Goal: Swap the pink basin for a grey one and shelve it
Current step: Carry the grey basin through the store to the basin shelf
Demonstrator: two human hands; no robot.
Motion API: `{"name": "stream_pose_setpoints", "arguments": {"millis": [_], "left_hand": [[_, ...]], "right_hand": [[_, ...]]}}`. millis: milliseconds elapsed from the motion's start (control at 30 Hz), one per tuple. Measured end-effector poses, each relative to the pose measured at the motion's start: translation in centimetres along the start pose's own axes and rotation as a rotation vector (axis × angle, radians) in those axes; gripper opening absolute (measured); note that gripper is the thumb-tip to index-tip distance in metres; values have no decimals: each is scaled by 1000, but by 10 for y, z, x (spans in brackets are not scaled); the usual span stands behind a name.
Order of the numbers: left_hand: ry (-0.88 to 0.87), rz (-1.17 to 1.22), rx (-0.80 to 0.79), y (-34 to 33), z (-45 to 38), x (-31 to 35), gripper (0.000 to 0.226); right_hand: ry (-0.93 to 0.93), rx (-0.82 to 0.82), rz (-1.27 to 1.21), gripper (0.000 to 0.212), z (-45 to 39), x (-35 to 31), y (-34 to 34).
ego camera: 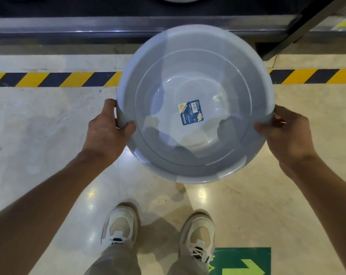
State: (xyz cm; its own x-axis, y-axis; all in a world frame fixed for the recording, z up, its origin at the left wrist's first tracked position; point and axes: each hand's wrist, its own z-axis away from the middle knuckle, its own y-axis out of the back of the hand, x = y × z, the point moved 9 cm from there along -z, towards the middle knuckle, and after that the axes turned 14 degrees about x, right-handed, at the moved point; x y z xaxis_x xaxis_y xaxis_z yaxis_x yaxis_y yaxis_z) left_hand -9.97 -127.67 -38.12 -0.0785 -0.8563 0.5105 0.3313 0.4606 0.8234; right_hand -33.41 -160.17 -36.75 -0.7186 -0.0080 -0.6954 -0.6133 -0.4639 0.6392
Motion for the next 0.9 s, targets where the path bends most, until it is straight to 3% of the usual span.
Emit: {"name": "stream_pose_setpoints", "arguments": {"millis": [267, 400, 467, 733, 900], "left_hand": [[79, 95, -73, -17, -1, -14, 45], [392, 378, -220, -35, 7, -28, 52], [462, 517, -305, -44, 12, -25, 57], [453, 643, -329, -38, 22, -13, 70], [398, 618, -296, 0, 25, 3, 62]], "right_hand": [[-74, 12, -1, 48, -5, 19, -7], [-288, -81, -240, 55, 6, 39, -23], [-353, -181, -328, 61, 16, 45, -36], [-427, -121, -410, 56, 29, 48, -33], [-438, -103, -436, 50, 50, 28, -20]]}}
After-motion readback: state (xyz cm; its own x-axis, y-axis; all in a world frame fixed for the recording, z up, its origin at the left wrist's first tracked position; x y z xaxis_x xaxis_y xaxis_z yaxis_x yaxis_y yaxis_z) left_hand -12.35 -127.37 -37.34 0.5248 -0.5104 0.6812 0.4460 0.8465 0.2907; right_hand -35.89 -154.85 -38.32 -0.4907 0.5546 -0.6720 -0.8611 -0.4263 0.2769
